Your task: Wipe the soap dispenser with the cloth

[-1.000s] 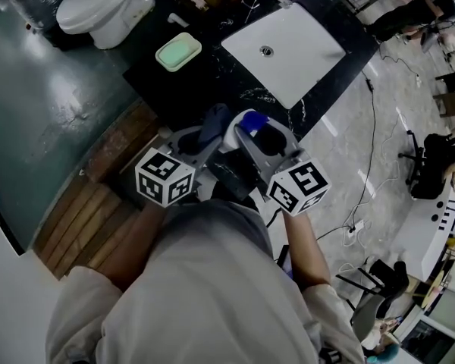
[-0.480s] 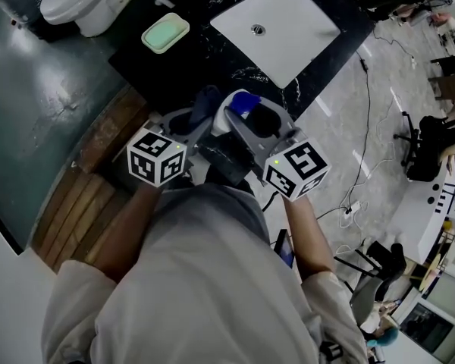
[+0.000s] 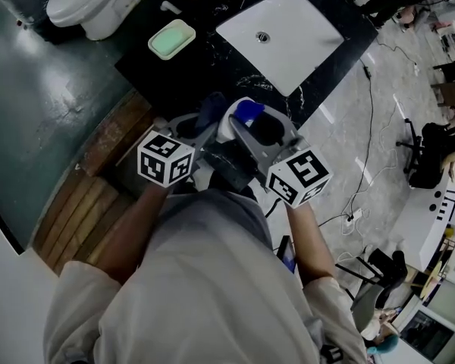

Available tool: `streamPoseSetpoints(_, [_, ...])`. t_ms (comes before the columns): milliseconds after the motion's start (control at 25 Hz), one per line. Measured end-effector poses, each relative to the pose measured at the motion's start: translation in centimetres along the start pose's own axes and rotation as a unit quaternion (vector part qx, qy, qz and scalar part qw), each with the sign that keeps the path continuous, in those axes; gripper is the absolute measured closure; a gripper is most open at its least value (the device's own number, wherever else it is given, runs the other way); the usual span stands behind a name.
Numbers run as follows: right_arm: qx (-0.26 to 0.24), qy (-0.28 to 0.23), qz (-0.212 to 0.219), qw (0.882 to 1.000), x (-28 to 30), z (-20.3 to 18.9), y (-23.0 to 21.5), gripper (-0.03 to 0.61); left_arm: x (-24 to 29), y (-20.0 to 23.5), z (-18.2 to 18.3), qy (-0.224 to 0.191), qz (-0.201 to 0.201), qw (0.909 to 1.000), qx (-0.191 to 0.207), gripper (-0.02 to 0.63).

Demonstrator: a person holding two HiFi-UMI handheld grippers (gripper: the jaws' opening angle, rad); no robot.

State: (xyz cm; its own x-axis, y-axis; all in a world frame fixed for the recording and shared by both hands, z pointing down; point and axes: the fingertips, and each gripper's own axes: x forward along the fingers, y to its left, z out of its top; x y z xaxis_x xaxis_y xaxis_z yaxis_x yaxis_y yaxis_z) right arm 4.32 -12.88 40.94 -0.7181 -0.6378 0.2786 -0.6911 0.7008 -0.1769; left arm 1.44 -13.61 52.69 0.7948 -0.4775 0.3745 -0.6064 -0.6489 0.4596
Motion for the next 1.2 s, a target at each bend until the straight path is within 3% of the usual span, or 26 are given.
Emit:
streamPoseSetpoints(520, [0.002, -0.006, 0.000, 1.000, -0.7, -0.4, 0.1, 0.435, -1.9, -1.1, 1.6, -0.032, 0.012, 0.9993, 0.017, 0.523])
streamPoseSetpoints(840, [-0.001, -0.010, -0.012, 1.000, -1.6, -0.5, 0.0, 0.397, -3.5, -1.1, 2.4, -0.054, 0.020, 0.9982, 0.015, 0.523])
streamPoseSetpoints(1200, [0.030, -0.024, -0.040, 0.998, -3.9, -1.2, 1.0, 0.399, -6.5, -1.4, 3.4, -0.088, 0.024, 0.9956, 0.019, 0.523])
